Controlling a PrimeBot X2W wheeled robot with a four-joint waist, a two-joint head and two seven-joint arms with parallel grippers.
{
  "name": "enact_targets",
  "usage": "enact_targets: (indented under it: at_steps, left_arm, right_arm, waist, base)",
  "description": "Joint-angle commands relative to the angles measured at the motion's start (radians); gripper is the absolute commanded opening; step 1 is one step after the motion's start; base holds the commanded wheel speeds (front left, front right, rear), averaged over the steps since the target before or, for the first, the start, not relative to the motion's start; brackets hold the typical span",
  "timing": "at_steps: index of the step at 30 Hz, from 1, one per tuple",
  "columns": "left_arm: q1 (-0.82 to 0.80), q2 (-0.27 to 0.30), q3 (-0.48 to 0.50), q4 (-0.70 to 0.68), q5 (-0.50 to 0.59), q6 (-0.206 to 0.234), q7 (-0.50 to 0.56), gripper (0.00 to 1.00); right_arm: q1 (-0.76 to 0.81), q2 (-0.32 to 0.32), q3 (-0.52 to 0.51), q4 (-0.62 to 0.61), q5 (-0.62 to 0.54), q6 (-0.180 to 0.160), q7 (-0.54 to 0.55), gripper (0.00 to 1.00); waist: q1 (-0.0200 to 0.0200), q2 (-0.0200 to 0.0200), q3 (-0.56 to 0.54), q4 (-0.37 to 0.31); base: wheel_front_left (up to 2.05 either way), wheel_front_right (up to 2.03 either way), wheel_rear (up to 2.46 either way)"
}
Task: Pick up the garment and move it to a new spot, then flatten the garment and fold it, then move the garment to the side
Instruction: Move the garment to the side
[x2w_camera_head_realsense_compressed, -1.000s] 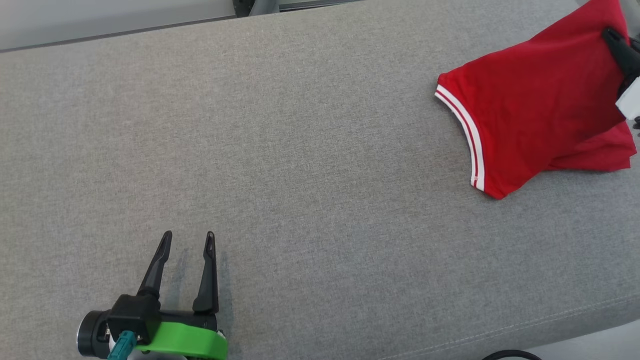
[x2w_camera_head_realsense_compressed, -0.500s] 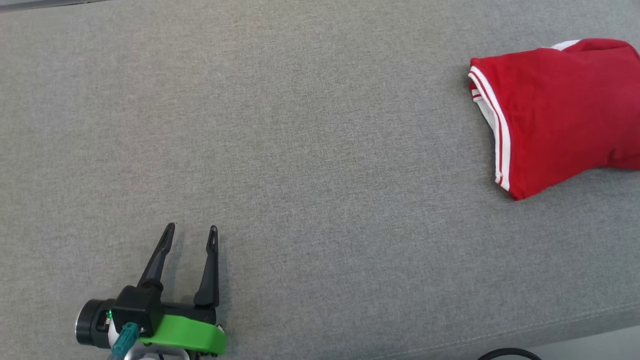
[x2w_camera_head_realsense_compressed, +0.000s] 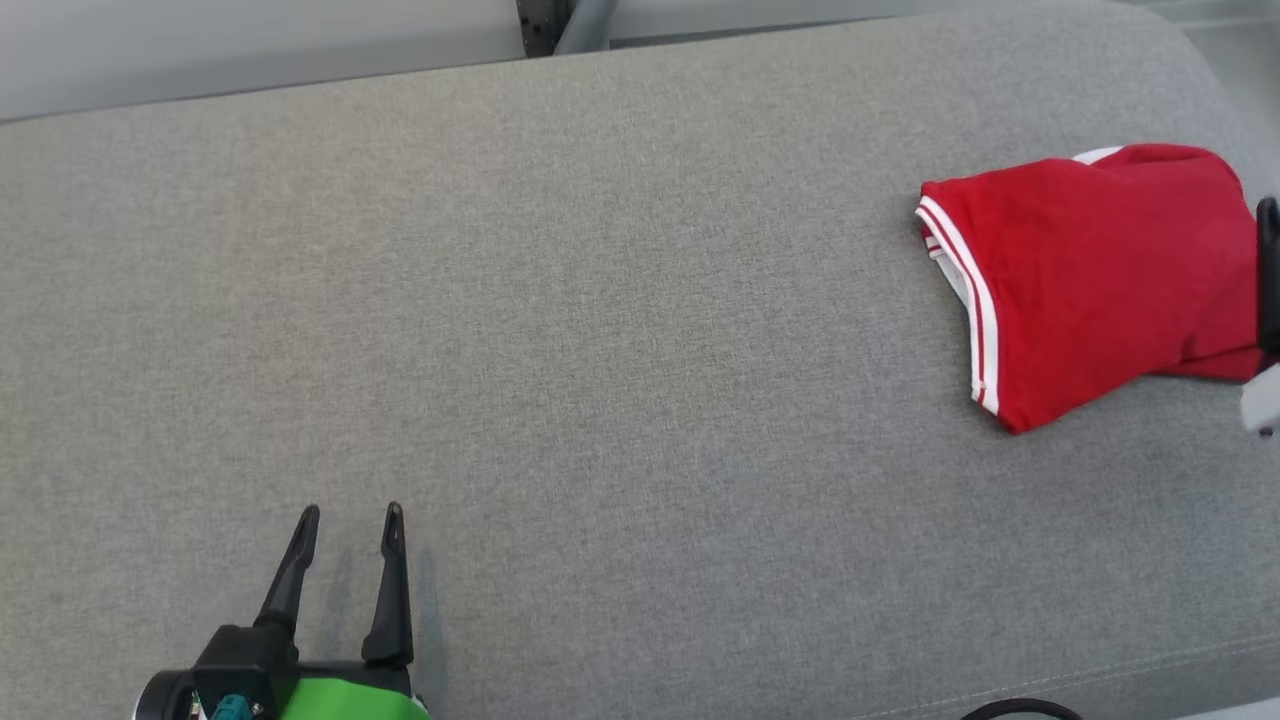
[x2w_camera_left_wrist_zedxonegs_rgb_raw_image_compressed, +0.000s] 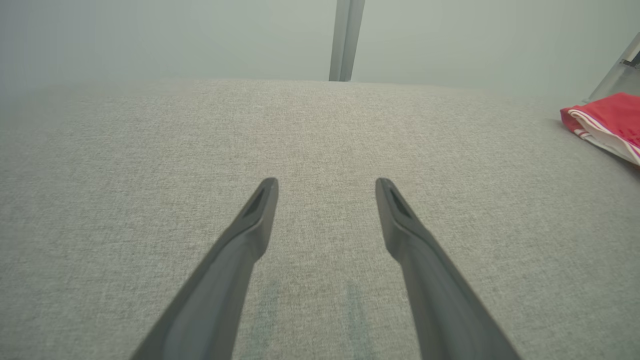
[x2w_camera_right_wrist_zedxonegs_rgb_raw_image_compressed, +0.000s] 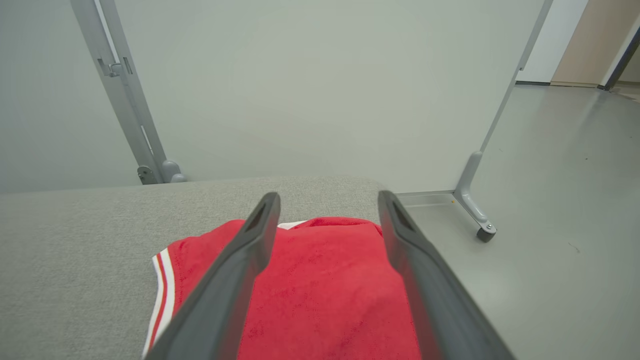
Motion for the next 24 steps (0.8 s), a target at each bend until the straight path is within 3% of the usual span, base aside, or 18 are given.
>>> enact_targets:
  at_steps: [1,5,13,17,24]
  left_arm:
    - [0.029,0.002,0.005,0.009,-0.008,0.013,-0.002,1.00]
    - [0.065,0.002,0.014,0.012,-0.030,0.036,-0.002,1.00]
    - [0.108,0.002,0.023,0.020,-0.042,0.024,-0.002,1.00]
    - [0.118,0.002,0.022,0.042,-0.061,0.019,-0.002,1.00]
    - [0.107,0.002,0.006,0.086,-0.090,0.000,-0.002,1.00]
  right_arm:
    - [0.089,0.024,-0.030,-0.047,-0.034,-0.001,-0.004,1.00]
    - [0.270,0.117,-0.125,-0.166,-0.137,-0.001,-0.003,1.00]
    - [0.516,0.316,-0.245,-0.301,-0.347,-0.001,-0.004,1.00]
    - [0.584,0.391,-0.231,-0.355,-0.418,-0.001,-0.003,1.00]
    - [0.611,0.440,-0.190,-0.439,-0.472,-0.001,-0.004,1.00]
  waist:
    - [0.0000,0.0001,-0.083,0.029]
    - [0.0000,0.0001,-0.140,0.050]
    - [0.0000,0.0001,-0.203,0.096]
    - [0.0000,0.0001,-0.228,0.109]
    - [0.0000,0.0001,-0.254,0.111]
  base:
    - [0.00,0.00,0.00]
    - [0.00,0.00,0.00]
    - [0.00,0.00,0.00]
    - [0.00,0.00,0.00]
    - [0.00,0.00,0.00]
